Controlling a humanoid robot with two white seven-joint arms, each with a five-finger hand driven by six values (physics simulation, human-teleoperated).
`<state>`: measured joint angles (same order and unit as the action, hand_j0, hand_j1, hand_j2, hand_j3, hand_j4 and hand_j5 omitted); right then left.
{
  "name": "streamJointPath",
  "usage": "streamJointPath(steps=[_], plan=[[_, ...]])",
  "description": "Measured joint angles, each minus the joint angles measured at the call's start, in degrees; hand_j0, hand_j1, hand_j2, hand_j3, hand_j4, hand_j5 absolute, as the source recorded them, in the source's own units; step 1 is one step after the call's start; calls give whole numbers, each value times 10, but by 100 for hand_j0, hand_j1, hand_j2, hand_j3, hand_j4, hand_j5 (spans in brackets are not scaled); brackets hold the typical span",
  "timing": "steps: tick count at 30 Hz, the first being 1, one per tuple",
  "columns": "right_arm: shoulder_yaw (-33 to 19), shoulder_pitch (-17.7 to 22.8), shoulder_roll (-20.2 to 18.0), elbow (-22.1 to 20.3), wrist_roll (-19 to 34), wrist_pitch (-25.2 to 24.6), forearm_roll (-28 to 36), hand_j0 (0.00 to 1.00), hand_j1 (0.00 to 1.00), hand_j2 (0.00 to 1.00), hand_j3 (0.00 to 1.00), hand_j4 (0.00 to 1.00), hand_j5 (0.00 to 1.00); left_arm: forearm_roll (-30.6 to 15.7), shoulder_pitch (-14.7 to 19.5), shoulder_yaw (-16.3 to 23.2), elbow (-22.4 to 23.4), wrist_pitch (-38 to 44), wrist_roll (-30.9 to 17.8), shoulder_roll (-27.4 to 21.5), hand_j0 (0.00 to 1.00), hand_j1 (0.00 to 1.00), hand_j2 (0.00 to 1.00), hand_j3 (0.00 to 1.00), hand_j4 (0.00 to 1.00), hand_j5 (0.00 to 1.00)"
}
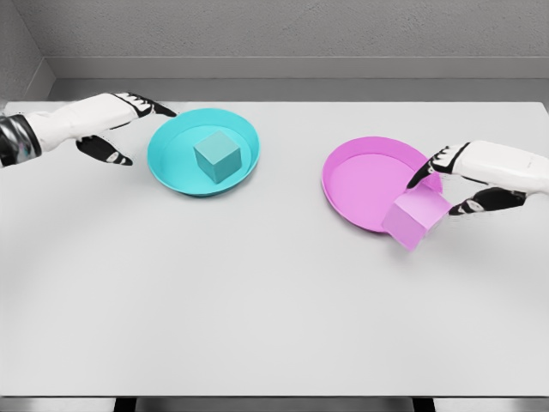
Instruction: Place the blocks in the corresponding plates according to their colors
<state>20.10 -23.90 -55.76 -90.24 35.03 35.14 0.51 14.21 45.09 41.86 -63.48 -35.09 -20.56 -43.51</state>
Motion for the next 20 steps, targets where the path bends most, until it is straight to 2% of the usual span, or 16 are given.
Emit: streamJointPath(steps=[2, 5, 7, 9, 10, 14, 20], plan=[[0, -38, 15, 13, 0, 0, 10, 64, 64, 64, 64, 64, 64, -15, -18, -1, 0, 0, 1, -20, 100, 100, 100, 100, 100, 100], [0, -106, 47, 62, 0, -1, 35, 65, 65, 65, 65, 65, 65, -27, -20, -7, 0, 0, 1, -33, 100, 100, 100, 100, 100, 100], [0, -124, 63, 98, 0, 0, 47, 69, 69, 69, 69, 69, 69, -31, -22, -9, 2, 0, 1, -37, 100, 100, 100, 100, 100, 100], [0, -128, 72, 137, 0, 0, 50, 89, 89, 89, 89, 89, 89, -33, -22, -10, 3, 0, 1, -38, 100, 100, 100, 100, 100, 100], [0, -127, 74, 157, 0, 0, 48, 95, 95, 95, 95, 95, 95, -33, -23, -11, 4, 0, 1, -38, 100, 100, 100, 100, 100, 100], [0, -120, 76, 196, 0, 0, 19, 98, 98, 98, 98, 98, 98, -34, -29, -11, 3, 0, 1, -38, 100, 100, 100, 100, 100, 100], [1, -120, 74, 200, 0, 0, -6, 100, 100, 100, 100, 100, 100, -35, -30, -11, 4, 0, 1, -37, 100, 100, 100, 100, 100, 100]])
